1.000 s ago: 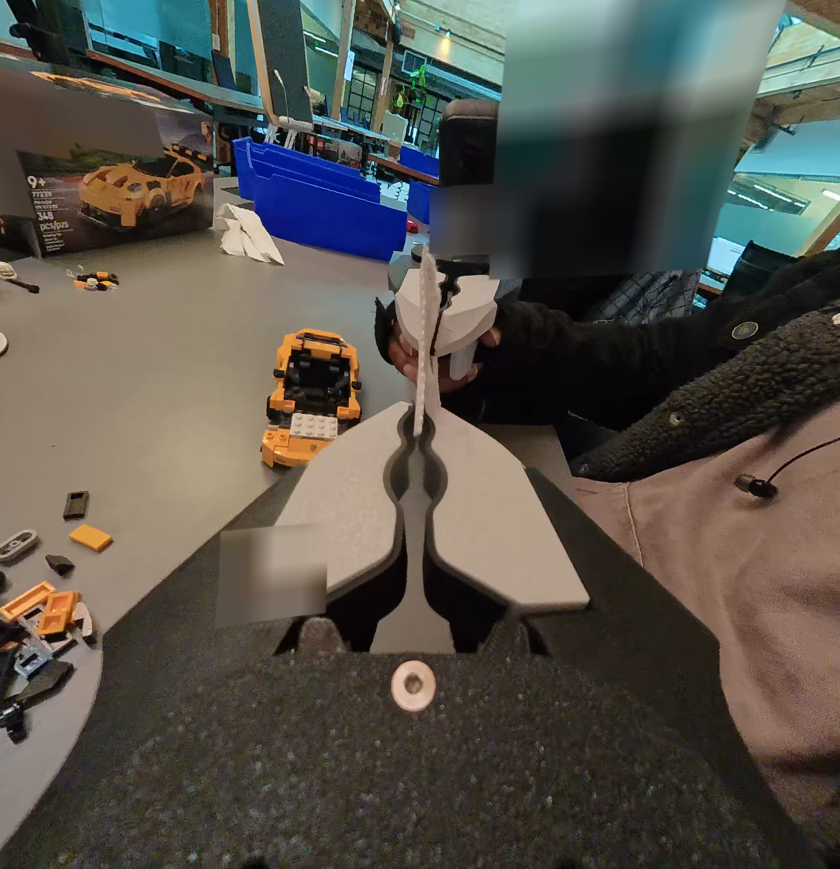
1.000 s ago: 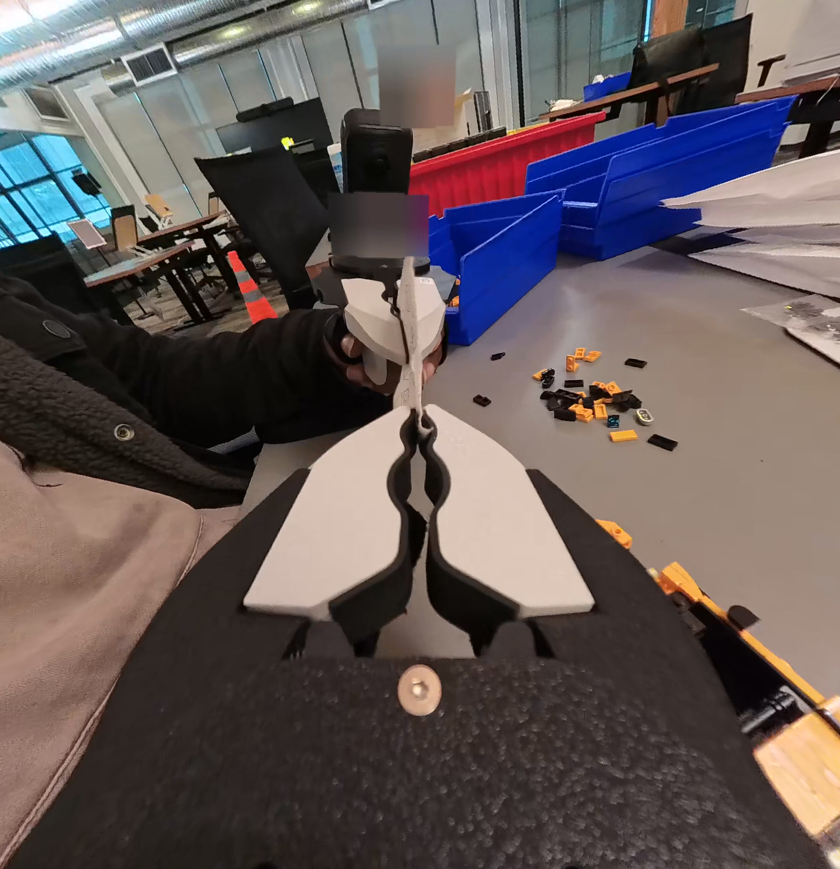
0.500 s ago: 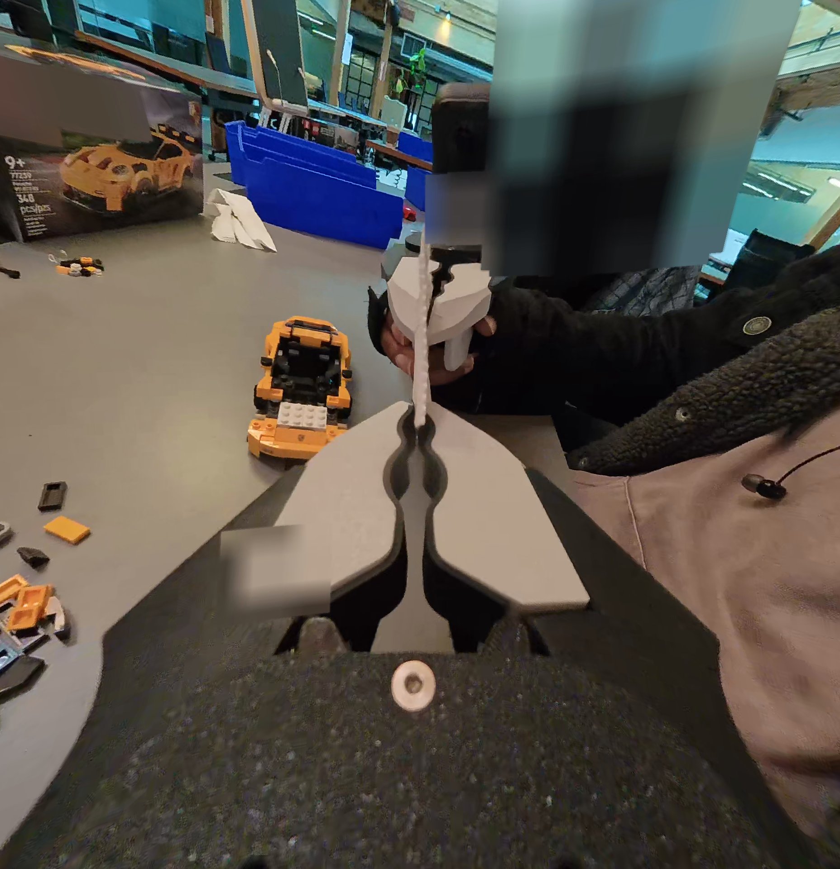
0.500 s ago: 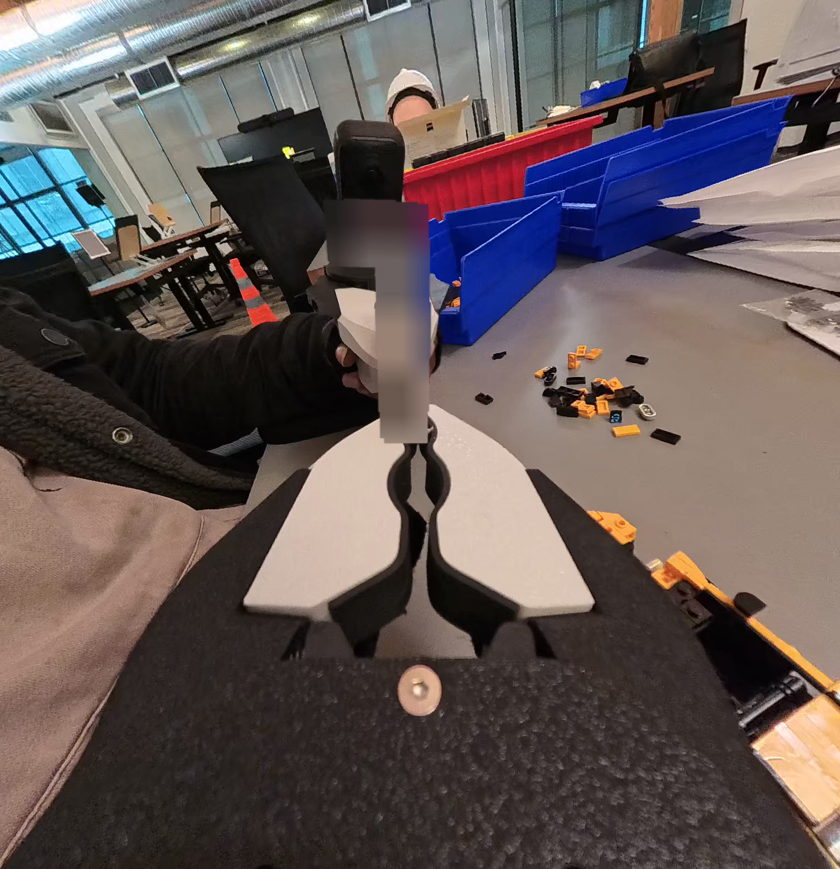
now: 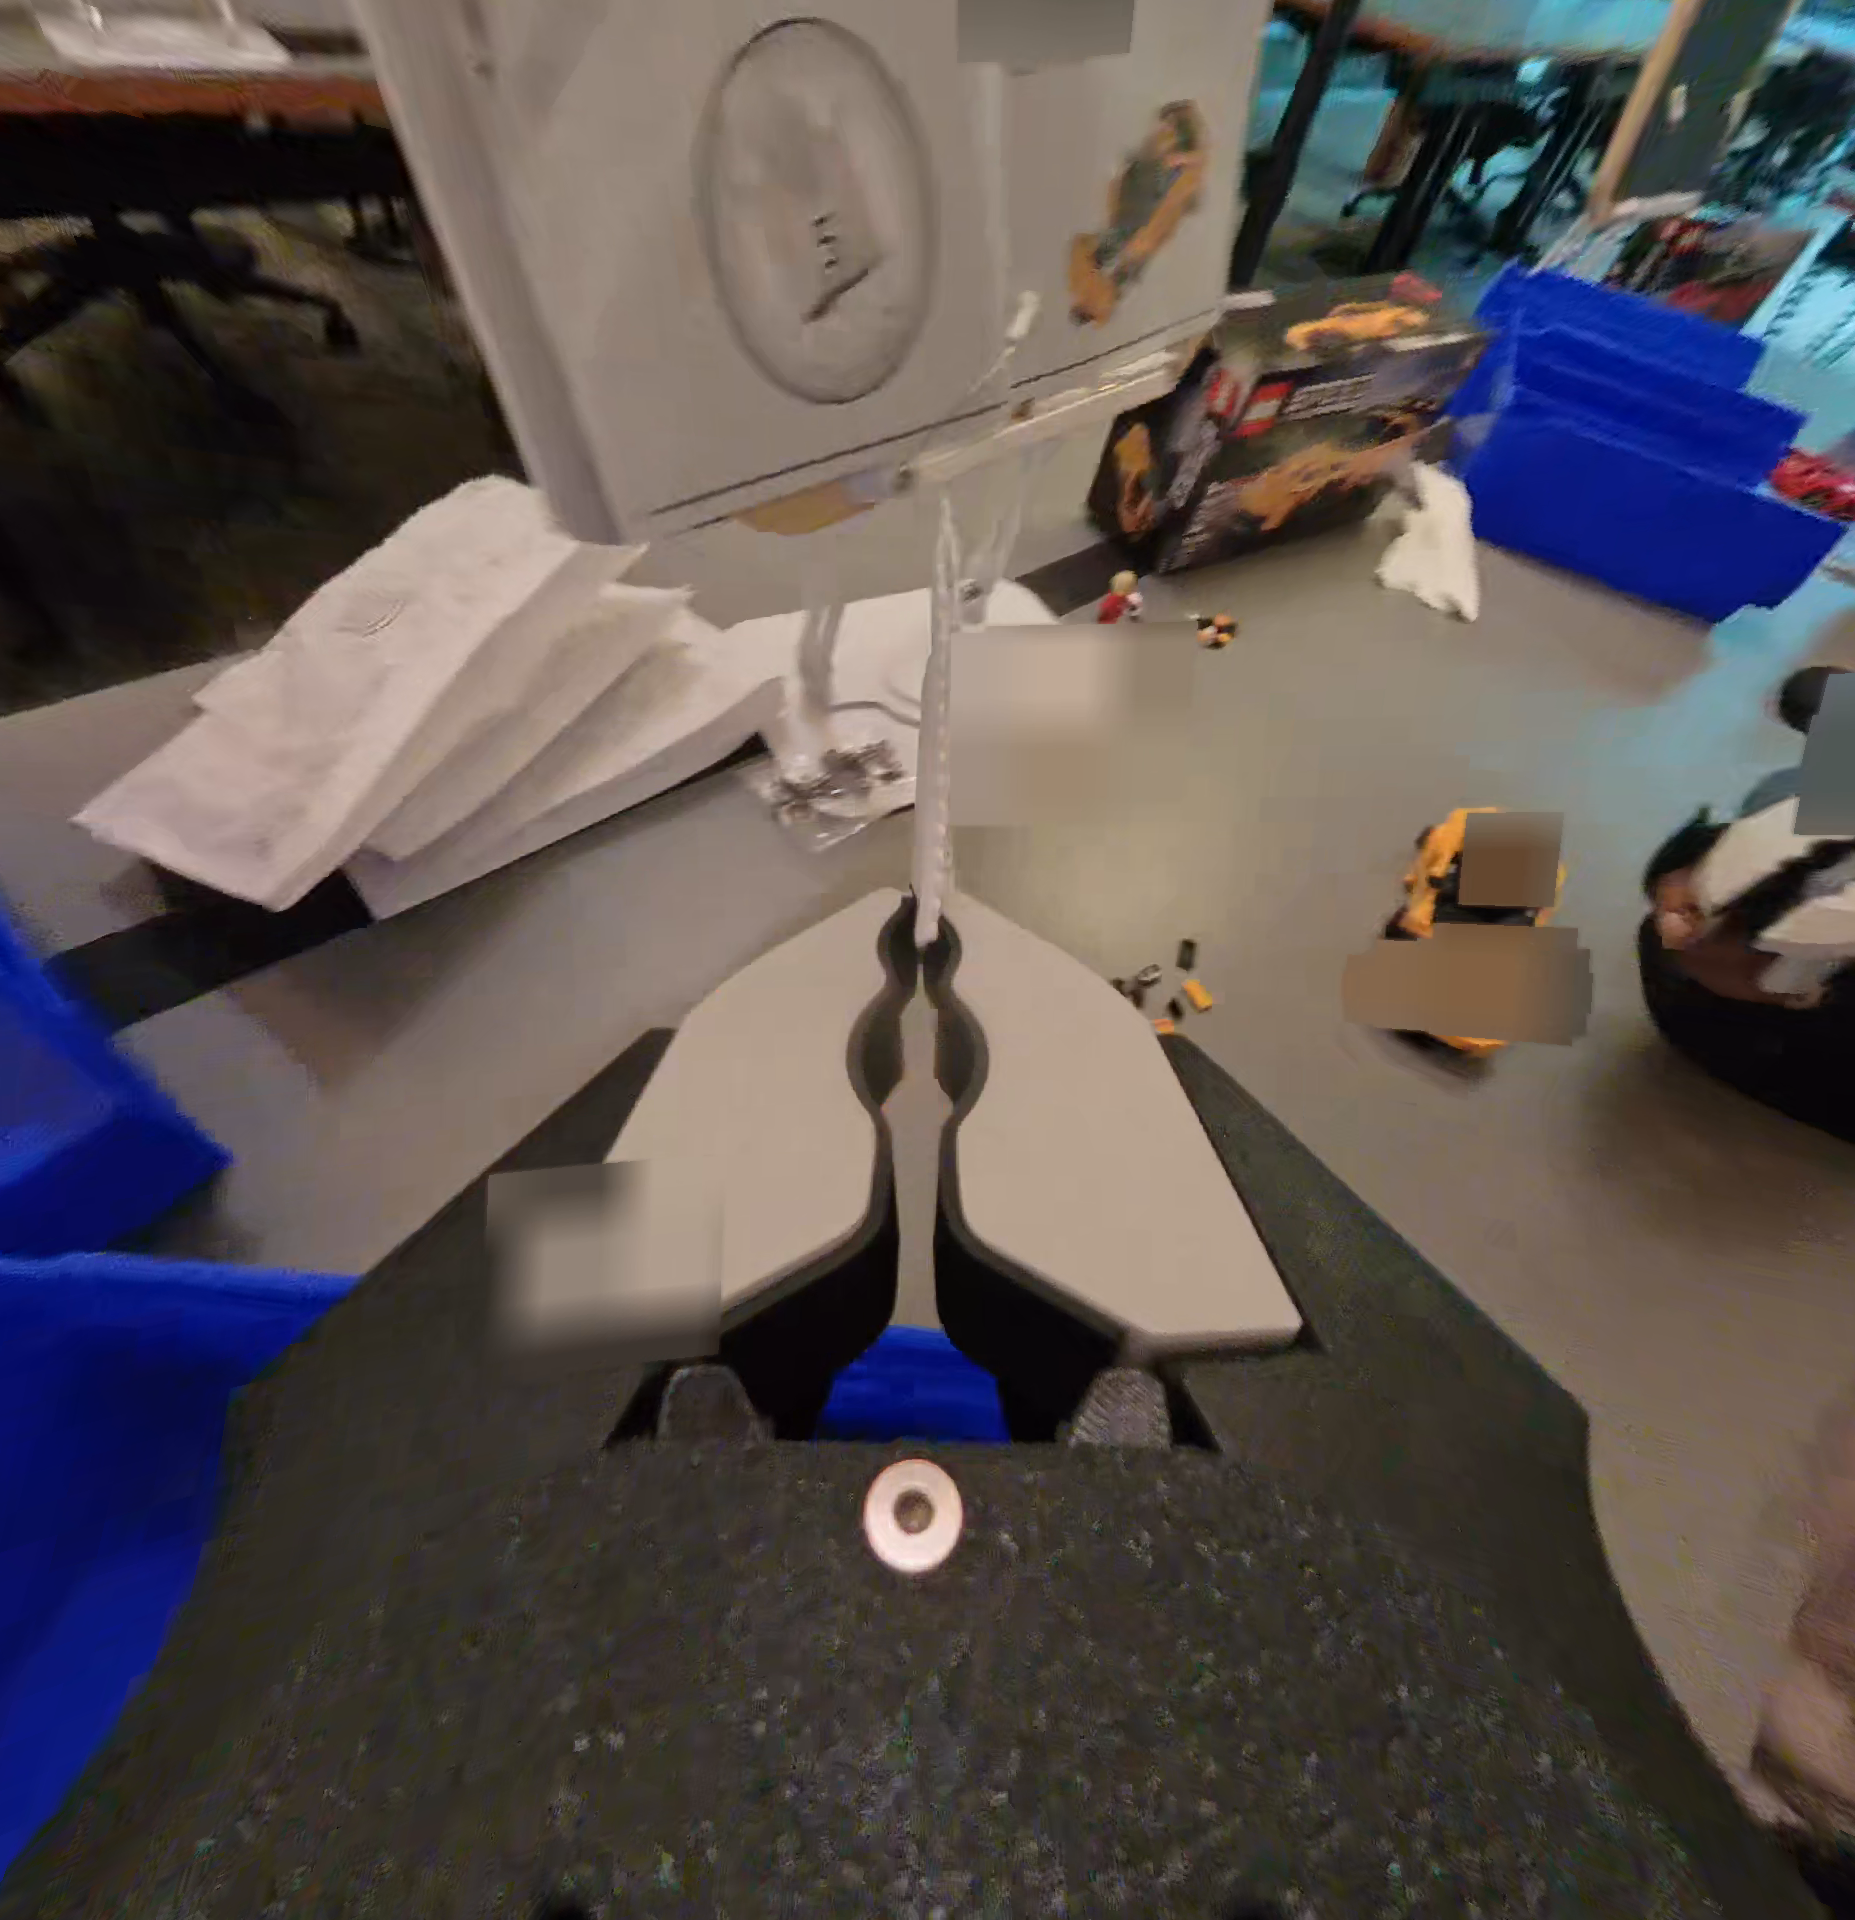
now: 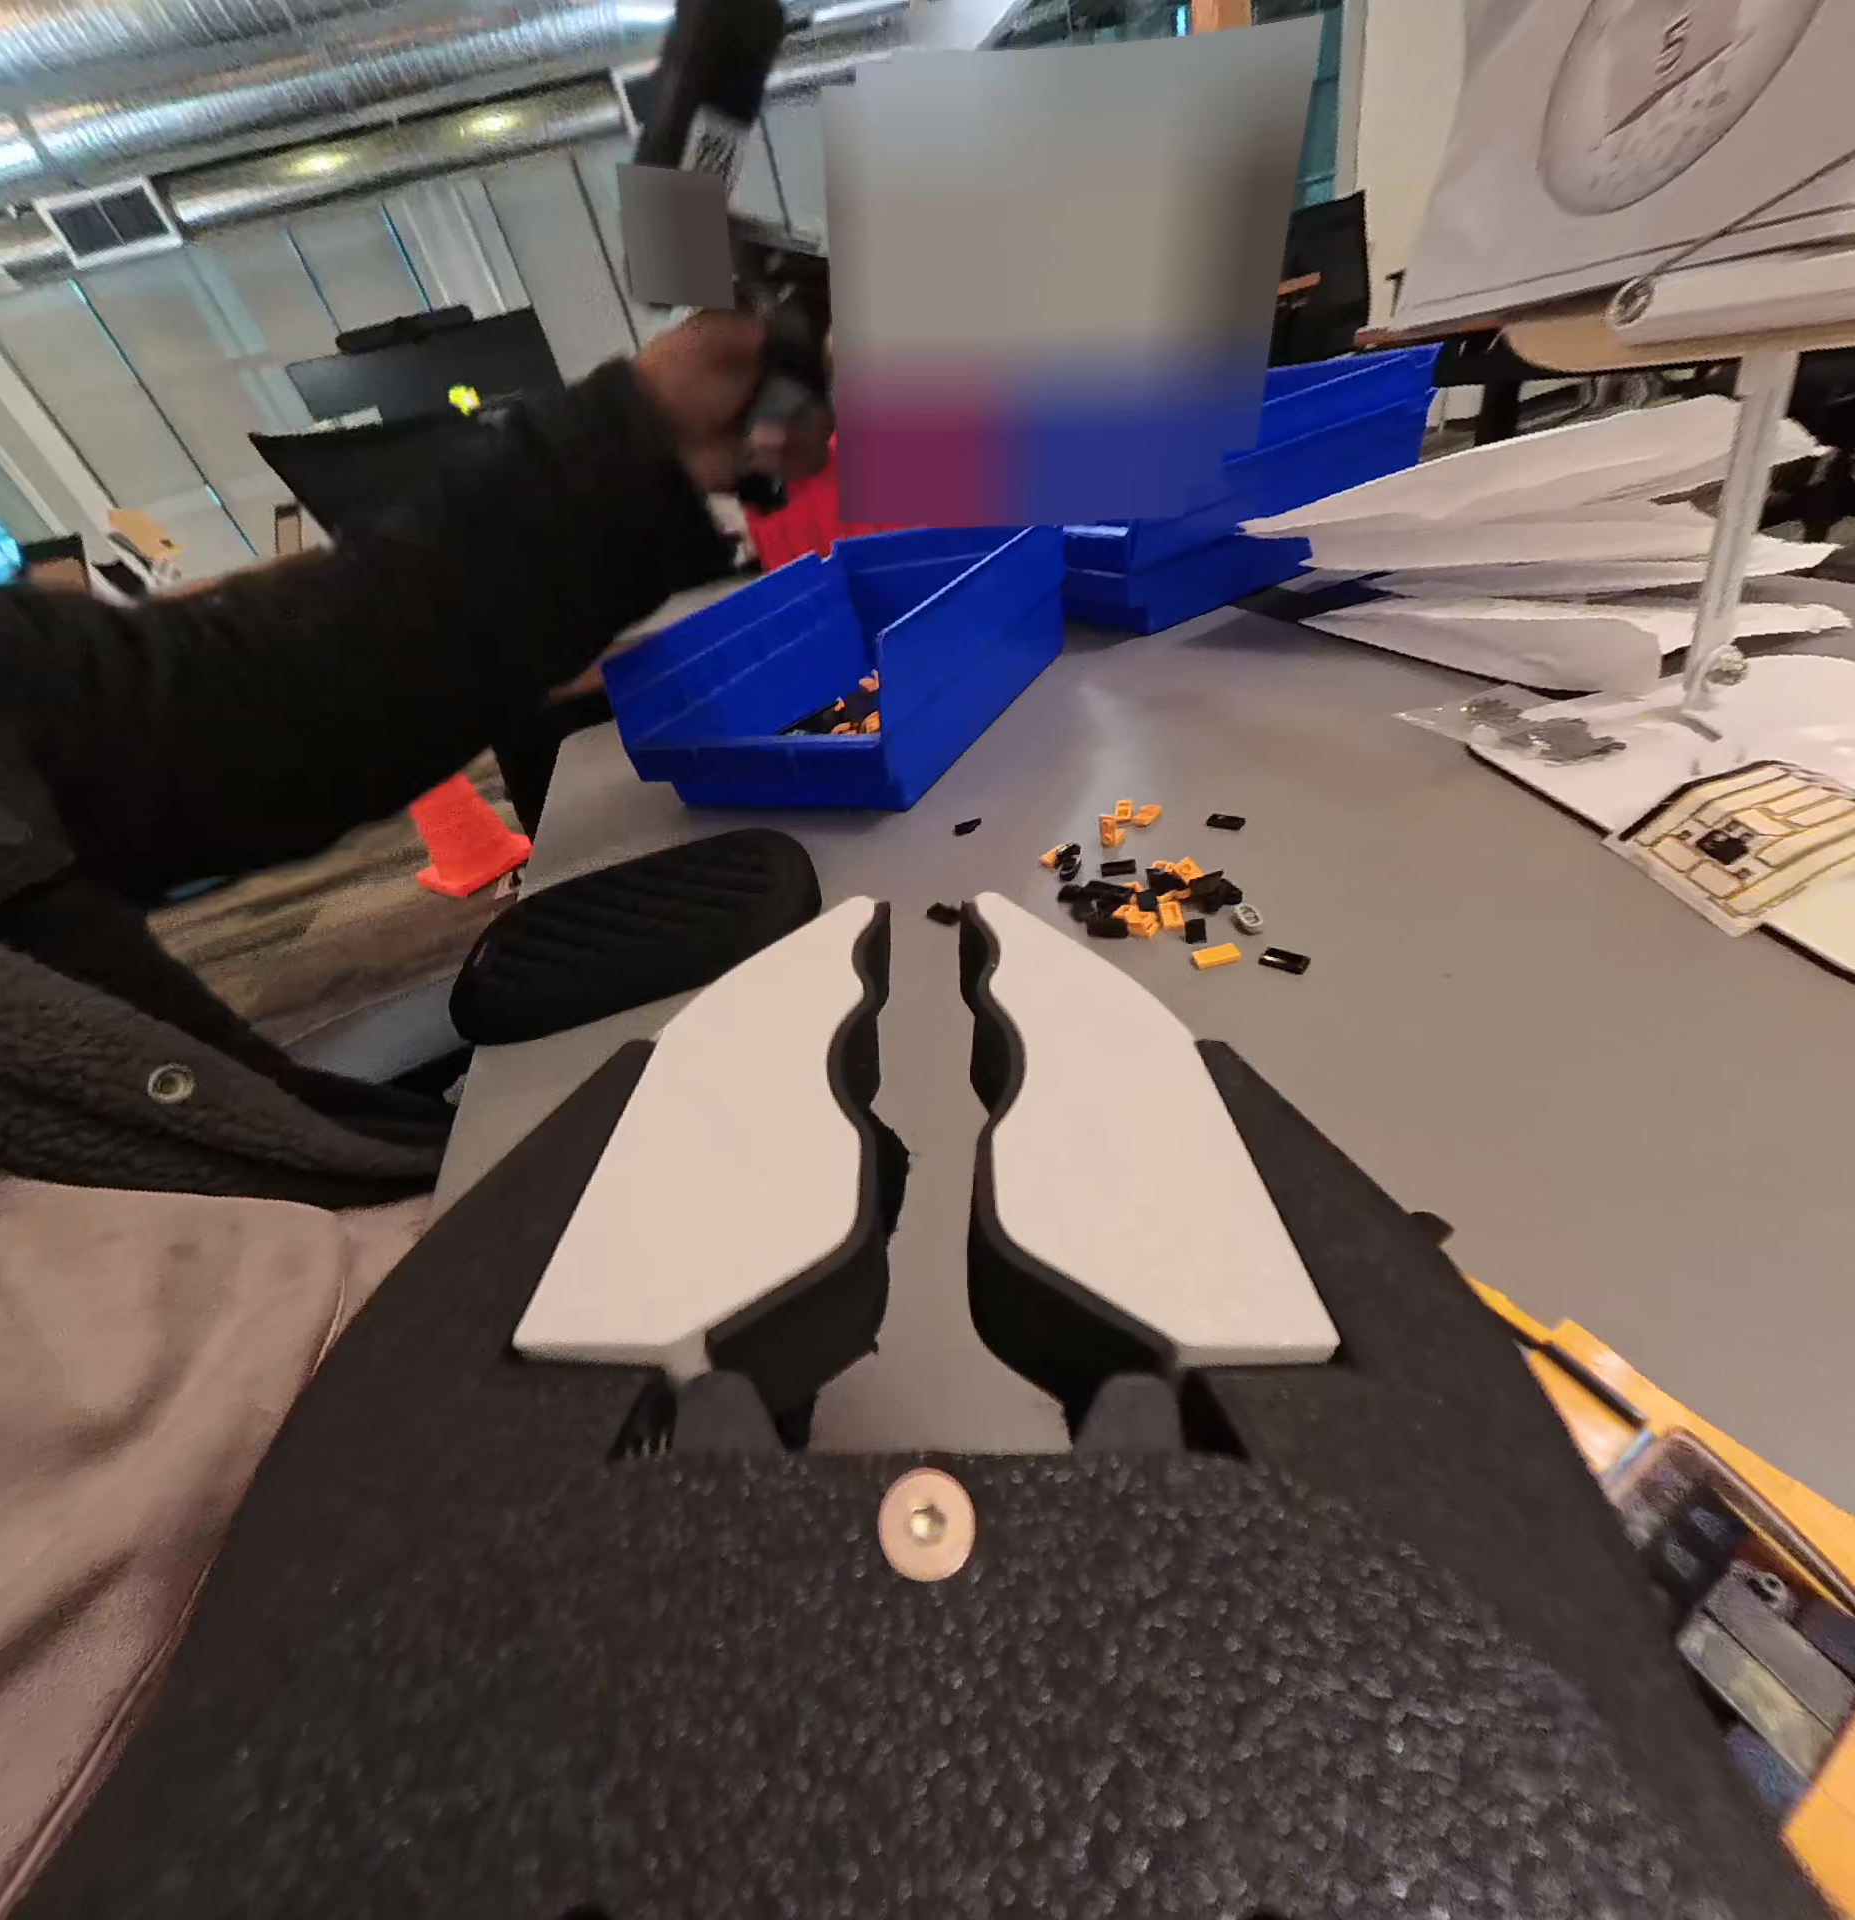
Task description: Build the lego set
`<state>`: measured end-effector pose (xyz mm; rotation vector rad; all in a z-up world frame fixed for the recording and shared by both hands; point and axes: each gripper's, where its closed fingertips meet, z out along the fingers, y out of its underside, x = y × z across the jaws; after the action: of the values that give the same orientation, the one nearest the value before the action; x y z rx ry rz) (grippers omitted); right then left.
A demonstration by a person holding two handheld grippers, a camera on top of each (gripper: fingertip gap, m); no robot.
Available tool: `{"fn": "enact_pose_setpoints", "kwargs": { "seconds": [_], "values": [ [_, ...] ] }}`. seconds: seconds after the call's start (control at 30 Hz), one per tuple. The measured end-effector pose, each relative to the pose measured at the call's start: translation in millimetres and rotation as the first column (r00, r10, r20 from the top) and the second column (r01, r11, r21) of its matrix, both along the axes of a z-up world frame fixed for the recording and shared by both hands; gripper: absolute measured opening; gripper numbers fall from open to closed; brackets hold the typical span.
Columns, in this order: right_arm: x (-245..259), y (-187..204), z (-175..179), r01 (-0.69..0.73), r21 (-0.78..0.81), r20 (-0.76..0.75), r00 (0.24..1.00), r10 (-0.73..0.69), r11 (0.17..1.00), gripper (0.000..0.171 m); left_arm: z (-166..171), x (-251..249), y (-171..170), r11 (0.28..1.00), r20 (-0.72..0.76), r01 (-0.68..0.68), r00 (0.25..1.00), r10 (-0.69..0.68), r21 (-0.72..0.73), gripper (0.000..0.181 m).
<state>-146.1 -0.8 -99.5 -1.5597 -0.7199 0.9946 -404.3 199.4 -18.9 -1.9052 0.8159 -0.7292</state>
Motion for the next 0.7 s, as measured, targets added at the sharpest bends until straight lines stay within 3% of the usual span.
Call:
{"fn": "enact_pose_setpoints", "kwargs": {
  "seconds": [0.17,0.3,0.5,0.7],
  "values": [
    [-10.7,-5.2,-12.9,-0.046,-0.024,0.05,0.998,0.048,0.999,0.012,-26.6,-45.9,95.7,0.988,-0.248,-0.075,0.968,0.04,-0.135,0.0],
    [-13.4,-5.5,-21.0,-0.068,-0.049,0.065,0.995,0.071,0.996,0.012,-55.5,-47.2,150.8,0.983,-0.433,-0.069,0.902,-0.012,-0.17,0.0],
    [-4.0,4.8,-28.4,-0.031,-0.045,0.093,0.995,0.035,0.999,0.012,-77.4,-7.2,207.6,0.952,-0.459,0.023,0.872,-0.168,-0.304,0.0],
    [1.6,12.6,-34.7,-0.041,-0.126,0.044,0.998,0.047,0.991,0.012,-92.5,28.3,247.4,0.883,-0.35,0.095,0.895,-0.278,-0.459,0.003]
  ]
}}
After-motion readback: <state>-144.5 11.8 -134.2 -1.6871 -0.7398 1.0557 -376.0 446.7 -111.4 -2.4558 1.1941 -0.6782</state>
